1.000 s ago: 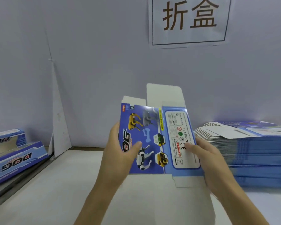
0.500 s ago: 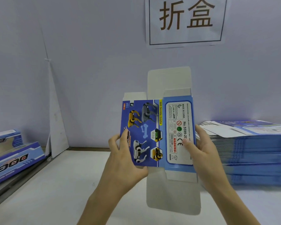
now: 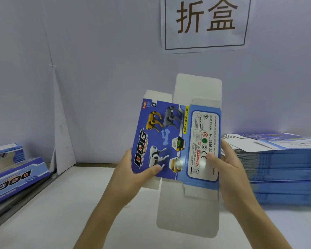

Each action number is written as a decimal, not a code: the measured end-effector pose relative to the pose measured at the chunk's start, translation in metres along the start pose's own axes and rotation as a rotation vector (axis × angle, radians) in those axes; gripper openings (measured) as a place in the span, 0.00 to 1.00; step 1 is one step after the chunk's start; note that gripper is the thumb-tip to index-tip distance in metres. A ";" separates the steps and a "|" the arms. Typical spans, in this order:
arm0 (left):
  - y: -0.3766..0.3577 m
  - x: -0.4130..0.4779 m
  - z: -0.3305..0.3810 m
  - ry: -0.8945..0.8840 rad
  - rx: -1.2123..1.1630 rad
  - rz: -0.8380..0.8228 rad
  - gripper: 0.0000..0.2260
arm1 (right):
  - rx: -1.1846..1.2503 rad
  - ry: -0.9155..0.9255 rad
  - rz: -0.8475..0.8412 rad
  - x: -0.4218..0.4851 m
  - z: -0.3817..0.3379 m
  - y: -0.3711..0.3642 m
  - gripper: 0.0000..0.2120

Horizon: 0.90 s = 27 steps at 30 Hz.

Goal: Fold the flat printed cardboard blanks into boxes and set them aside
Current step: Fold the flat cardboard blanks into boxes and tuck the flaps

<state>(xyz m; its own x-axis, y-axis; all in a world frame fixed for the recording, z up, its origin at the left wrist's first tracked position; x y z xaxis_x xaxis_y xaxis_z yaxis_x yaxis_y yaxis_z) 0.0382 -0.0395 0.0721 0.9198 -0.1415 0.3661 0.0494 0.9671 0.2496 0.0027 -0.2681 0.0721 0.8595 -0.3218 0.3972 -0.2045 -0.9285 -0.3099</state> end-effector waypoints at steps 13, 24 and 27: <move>-0.009 -0.005 0.016 -0.120 -0.056 0.023 0.29 | -0.010 -0.082 -0.071 -0.003 0.003 -0.010 0.24; -0.008 -0.005 0.005 -0.076 0.142 0.006 0.50 | -0.010 -0.011 -0.065 -0.006 -0.013 -0.011 0.29; -0.009 -0.005 0.008 -0.084 0.137 0.080 0.50 | -0.473 0.069 -0.041 -0.014 -0.015 -0.017 0.61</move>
<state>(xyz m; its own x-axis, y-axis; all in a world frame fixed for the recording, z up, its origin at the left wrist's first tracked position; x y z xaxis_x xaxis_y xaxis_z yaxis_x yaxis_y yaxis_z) 0.0303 -0.0489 0.0750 0.8828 -0.0875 0.4615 -0.0818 0.9388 0.3345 -0.0128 -0.2508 0.0853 0.8414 -0.2796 0.4624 -0.3755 -0.9179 0.1282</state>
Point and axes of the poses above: each hand's wrist, its own x-axis towards the middle knuckle, its own y-axis out of the back of the hand, z = x × y, the point moved 5 cm from there along x, towards the middle knuckle, and after that the axes turned 5 degrees about x, right-handed, at the moved point
